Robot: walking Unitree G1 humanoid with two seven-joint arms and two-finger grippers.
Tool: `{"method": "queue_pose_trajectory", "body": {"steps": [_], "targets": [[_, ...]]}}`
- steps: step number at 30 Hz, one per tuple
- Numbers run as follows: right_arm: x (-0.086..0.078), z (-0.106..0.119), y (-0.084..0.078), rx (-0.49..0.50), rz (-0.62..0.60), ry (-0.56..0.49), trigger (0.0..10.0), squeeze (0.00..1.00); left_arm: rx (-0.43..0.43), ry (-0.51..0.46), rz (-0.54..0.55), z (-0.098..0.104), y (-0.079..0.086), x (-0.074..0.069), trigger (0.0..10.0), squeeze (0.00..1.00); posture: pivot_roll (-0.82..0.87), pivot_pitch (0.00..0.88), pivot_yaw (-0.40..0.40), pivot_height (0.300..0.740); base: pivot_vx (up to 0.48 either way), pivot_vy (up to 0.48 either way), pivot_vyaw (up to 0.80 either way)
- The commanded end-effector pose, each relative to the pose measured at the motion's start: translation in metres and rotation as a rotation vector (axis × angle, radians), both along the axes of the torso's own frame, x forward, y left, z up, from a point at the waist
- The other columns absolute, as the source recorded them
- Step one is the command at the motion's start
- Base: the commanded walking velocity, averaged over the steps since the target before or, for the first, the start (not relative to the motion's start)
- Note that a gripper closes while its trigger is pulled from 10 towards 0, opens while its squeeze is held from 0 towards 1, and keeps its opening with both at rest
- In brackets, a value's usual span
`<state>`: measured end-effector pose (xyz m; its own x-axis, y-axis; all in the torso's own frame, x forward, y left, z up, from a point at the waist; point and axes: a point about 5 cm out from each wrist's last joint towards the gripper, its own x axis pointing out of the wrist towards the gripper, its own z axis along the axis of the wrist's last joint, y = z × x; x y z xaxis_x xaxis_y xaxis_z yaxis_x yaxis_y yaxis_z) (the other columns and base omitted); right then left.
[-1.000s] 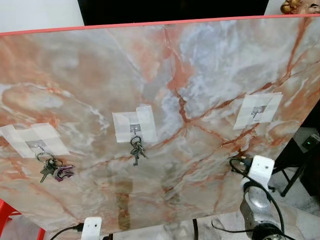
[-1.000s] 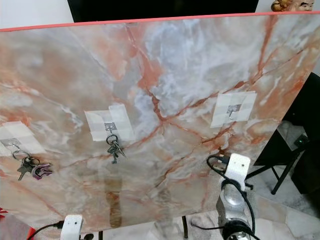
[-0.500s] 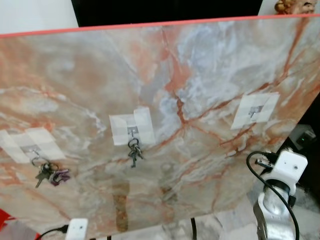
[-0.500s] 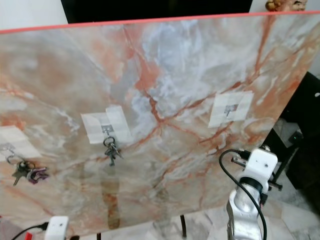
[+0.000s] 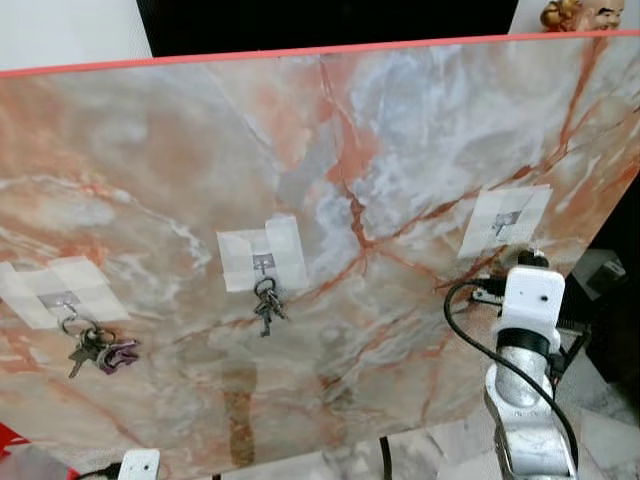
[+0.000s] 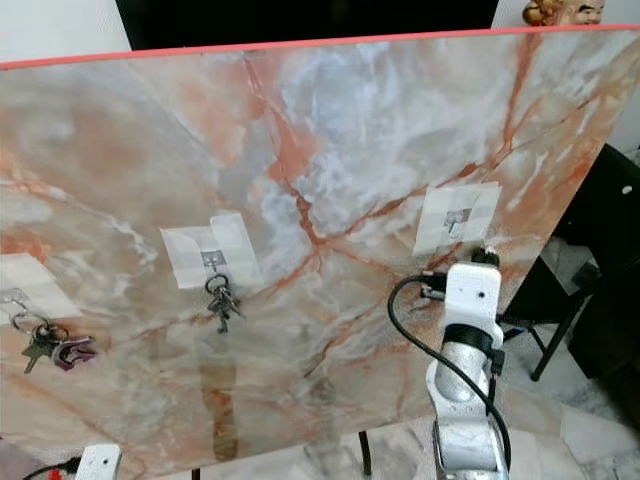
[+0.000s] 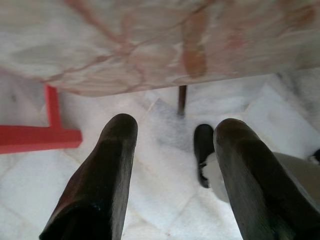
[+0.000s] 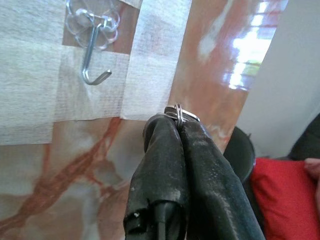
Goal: Hang keys on a hook
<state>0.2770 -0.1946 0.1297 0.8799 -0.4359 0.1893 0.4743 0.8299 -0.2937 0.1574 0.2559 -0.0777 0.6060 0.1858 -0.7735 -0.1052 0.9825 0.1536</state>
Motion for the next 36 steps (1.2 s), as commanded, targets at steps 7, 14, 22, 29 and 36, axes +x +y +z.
{"method": "queue_pose_trajectory", "body": {"steps": [7, 14, 22, 29, 36], "targets": [[-0.003, 0.006, -0.002, -0.044, -0.036, -0.002, 10.0, 0.00, -0.025, 0.036, -0.024, -0.010, -0.028, -0.005, 10.0, 0.00, -0.01, 0.000, -0.029, 0.740, 0.000, 0.000, 0.00], [-0.003, 0.011, 0.007, -0.110, 0.015, -0.008, 10.0, 0.00, -0.022, 0.060, -0.013, -0.015, -0.025, -0.023, 10.0, 0.00, -0.01, 0.000, -0.031, 0.740, 0.000, 0.000, 0.00], [-0.005, 0.011, 0.013, -0.133, 0.038, -0.012, 10.0, 0.00, -0.001, 0.052, 0.013, -0.008, 0.003, -0.023, 10.0, 0.00, -0.01, 0.000, -0.033, 0.740, 0.000, 0.000, 0.00], [-0.005, 0.012, 0.015, -0.162, 0.045, -0.011, 10.0, 0.00, 0.002, 0.046, 0.014, -0.005, 0.008, -0.018, 10.0, 0.00, -0.01, 0.000, -0.030, 0.740, 0.000, 0.000, 0.00], [-0.004, 0.012, 0.018, -0.172, 0.058, -0.006, 10.0, 0.00, -0.015, 0.040, -0.007, -0.007, -0.015, -0.004, 10.0, 0.00, -0.01, 0.000, -0.030, 0.740, 0.000, 0.000, 0.00]]}}
